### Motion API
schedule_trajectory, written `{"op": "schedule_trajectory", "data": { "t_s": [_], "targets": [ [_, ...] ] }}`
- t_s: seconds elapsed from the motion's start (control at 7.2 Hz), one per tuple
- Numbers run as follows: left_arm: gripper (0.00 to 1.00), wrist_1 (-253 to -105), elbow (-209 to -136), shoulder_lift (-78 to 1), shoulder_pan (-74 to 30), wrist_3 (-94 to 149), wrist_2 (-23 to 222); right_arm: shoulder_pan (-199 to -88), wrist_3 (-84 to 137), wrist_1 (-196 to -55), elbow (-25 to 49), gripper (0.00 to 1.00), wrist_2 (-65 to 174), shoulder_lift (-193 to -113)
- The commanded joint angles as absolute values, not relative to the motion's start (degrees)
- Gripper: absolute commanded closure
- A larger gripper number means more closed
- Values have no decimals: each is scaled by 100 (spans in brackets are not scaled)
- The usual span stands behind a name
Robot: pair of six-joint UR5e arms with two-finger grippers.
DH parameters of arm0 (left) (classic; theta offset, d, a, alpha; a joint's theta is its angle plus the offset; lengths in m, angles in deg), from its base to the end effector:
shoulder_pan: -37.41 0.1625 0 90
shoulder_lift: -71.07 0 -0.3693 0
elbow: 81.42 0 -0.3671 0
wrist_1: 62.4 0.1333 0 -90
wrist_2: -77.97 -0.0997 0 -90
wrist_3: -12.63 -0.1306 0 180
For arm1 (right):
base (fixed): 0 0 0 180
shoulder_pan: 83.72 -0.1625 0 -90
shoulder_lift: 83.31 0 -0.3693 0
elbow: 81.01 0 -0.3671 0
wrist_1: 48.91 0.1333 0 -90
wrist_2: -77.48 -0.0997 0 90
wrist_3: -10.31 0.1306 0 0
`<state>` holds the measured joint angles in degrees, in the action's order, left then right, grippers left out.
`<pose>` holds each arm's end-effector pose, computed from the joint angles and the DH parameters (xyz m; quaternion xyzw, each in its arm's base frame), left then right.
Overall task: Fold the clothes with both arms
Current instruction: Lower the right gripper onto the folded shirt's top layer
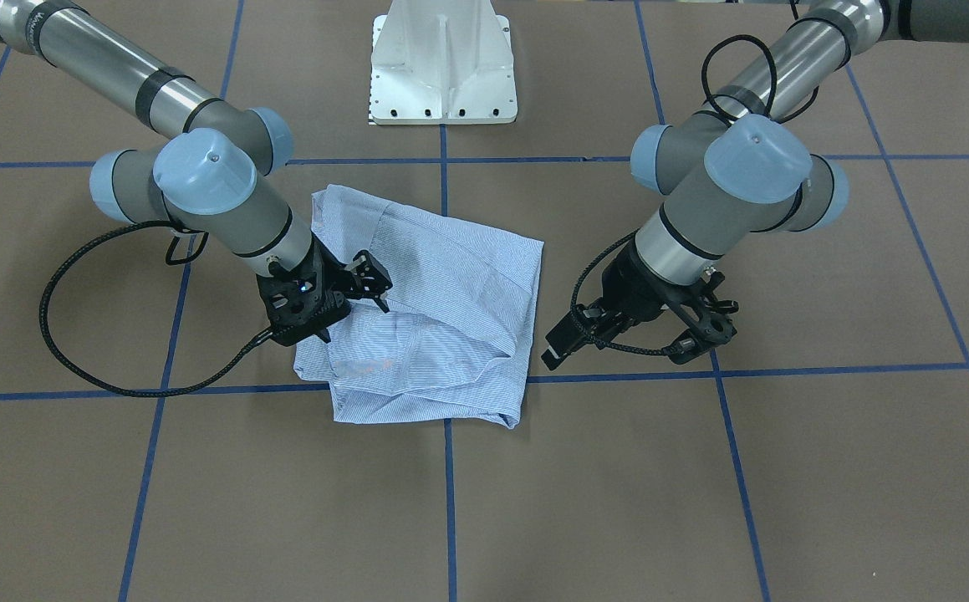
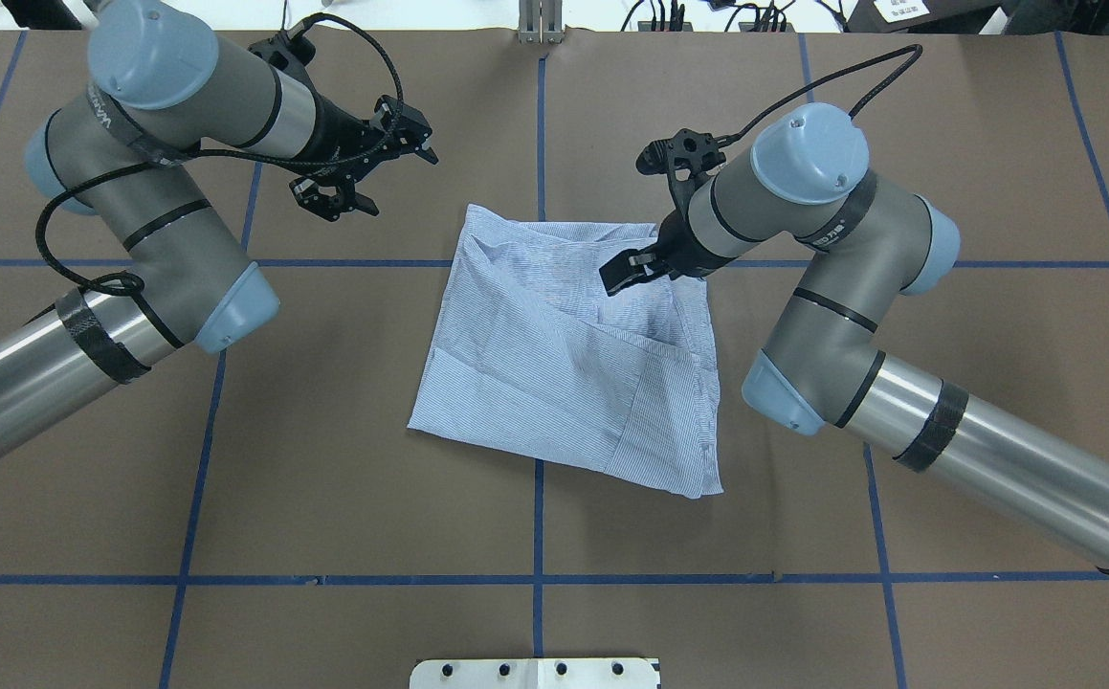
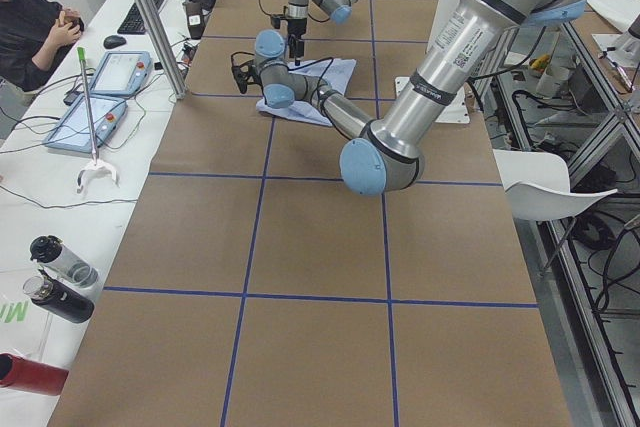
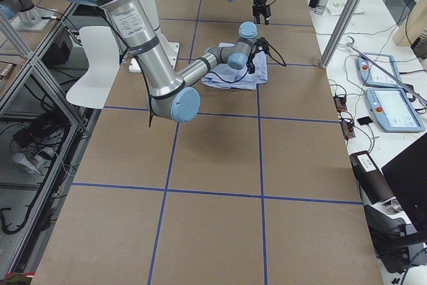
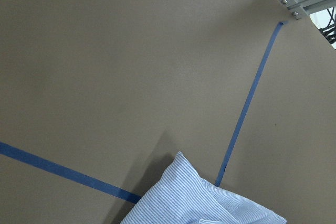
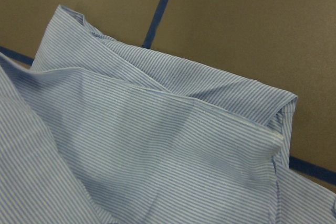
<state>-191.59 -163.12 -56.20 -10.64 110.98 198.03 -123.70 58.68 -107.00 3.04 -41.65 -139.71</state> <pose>0.4086 -0.5562 0.2281 -0.0183 0.5820 -0.2499 0.7736 -0.4750 -0.4893 0.2716 0.1489 -0.5065 -0.1370 0.8382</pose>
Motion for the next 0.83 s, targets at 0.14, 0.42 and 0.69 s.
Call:
{"op": "schedule_trajectory", "data": {
  "t_s": [0.14,0.42,0.69],
  "targets": [
    [1,-19160,-16316,-5620,-1067,11098,19803,-12170,5532,-10578,196,21,-4302,-14070],
    [1,-19160,-16316,-5620,-1067,11098,19803,-12117,5452,-10578,134,33,-4485,-14070],
    [1,-19160,-16316,-5620,-1067,11098,19803,-12072,5381,-10586,117,44,-4530,-14061]
  ]
}}
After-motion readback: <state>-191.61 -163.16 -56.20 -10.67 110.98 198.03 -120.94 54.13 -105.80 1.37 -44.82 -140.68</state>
